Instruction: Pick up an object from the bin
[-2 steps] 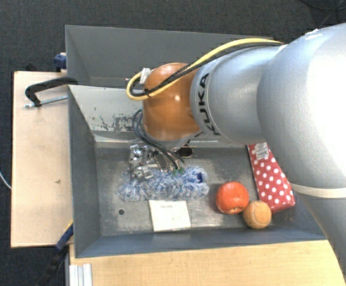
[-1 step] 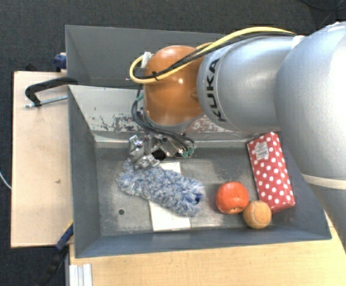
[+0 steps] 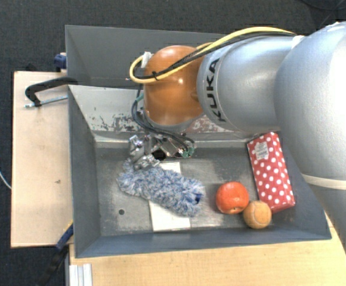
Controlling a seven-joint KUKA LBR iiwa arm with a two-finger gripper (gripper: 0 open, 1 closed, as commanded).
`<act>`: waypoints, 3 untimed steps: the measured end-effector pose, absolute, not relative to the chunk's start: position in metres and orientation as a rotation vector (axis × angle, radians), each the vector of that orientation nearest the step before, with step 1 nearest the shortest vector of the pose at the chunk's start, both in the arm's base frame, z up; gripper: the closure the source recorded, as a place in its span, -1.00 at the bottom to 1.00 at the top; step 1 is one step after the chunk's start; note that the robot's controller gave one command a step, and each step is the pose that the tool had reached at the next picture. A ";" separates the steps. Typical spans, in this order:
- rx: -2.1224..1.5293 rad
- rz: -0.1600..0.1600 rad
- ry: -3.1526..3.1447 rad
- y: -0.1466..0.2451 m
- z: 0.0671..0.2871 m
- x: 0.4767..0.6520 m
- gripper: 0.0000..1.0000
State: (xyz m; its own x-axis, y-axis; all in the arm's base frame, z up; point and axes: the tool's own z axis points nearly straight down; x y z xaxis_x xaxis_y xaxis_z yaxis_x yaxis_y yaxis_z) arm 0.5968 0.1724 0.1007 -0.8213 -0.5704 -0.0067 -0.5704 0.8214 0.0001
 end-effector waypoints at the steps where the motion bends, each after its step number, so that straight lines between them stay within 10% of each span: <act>1: -1.564 -0.010 2.689 0.090 0.085 0.564 -1.00; 2: -1.576 -0.006 2.711 0.087 0.081 0.559 1.00; 3: -1.576 -0.006 2.711 0.087 0.081 0.559 1.00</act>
Offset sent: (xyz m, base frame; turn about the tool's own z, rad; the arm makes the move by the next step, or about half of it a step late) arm 0.0000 0.0000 0.0000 0.0000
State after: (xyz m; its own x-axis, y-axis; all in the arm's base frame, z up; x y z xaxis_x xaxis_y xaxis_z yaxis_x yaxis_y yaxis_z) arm 0.5591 0.0866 0.0813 -0.4947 -0.8690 -0.0025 -0.8690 0.4948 -0.0059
